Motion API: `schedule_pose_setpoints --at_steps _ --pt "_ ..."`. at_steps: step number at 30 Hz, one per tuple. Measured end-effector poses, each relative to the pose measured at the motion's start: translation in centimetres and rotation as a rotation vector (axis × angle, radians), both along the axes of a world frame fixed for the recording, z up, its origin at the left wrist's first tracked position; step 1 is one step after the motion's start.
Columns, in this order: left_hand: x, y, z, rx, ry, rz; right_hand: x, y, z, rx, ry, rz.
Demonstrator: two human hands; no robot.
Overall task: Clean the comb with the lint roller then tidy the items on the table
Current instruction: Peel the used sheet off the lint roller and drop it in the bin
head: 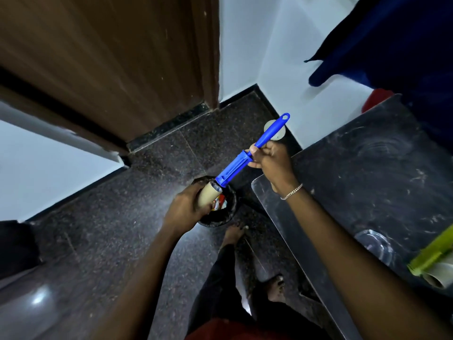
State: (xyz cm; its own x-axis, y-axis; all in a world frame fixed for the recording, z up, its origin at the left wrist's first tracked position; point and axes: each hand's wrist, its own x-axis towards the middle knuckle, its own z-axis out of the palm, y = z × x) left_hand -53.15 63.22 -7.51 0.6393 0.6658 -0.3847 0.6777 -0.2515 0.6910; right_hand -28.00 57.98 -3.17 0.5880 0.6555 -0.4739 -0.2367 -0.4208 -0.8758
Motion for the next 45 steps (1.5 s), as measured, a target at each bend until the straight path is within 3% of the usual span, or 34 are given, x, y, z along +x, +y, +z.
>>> schedule_pose_setpoints --at_steps 26,35,45 --pt "0.1 2.3 -27.6 -0.396 0.386 0.386 0.2 11.2 -19.0 -0.235 -0.126 0.311" --pt "1.1 2.8 -29.7 -0.423 0.417 0.329 0.2 10.5 -21.2 -0.281 -0.139 0.356" --pt "-0.1 3.5 -26.9 -0.432 0.433 0.369 0.0 10.3 -19.0 -0.28 -0.13 0.344"
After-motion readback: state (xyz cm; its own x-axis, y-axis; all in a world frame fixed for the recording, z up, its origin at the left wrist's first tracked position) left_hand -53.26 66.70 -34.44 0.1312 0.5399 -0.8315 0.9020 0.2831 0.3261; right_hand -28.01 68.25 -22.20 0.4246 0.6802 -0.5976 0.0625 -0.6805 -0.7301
